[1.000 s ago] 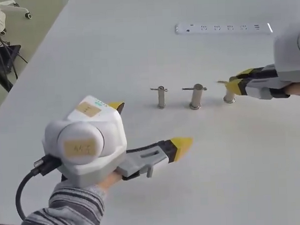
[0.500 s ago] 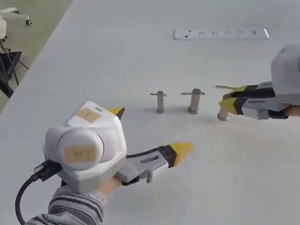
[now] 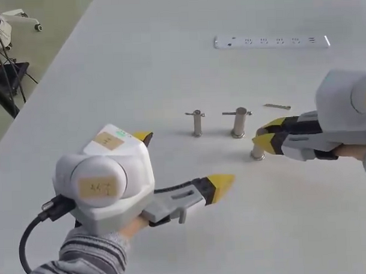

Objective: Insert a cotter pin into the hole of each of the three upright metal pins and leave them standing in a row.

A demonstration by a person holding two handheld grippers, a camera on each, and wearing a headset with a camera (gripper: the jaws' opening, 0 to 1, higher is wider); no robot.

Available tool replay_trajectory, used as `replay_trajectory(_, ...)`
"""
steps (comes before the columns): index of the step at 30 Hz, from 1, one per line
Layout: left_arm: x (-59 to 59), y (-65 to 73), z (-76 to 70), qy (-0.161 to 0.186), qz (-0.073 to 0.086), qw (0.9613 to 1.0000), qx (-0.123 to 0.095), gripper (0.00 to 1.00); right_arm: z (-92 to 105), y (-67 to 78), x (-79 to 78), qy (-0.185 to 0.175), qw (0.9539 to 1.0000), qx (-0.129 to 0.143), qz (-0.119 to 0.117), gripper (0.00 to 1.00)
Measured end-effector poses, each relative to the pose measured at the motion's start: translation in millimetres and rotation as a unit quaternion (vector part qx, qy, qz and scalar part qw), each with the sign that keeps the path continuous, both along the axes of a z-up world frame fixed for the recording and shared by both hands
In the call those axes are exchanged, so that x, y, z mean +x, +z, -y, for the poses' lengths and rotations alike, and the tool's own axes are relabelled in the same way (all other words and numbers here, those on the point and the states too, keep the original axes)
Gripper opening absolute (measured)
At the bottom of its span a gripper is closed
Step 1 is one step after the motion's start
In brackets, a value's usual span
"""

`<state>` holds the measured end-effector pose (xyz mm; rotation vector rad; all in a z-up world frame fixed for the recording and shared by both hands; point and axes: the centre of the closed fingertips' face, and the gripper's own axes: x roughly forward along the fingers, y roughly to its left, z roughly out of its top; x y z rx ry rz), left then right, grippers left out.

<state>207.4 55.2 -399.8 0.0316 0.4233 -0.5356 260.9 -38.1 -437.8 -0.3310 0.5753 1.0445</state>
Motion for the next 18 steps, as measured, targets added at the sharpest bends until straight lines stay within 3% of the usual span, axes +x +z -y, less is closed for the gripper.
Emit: replay_trajectory(18,-2.0,-4.3,0.9,-0.001,-0.007,1.0000,0.001,0.87,-2.6,-3.6,-3.3,0.021,0.9996,0.012,0.010,0.08)
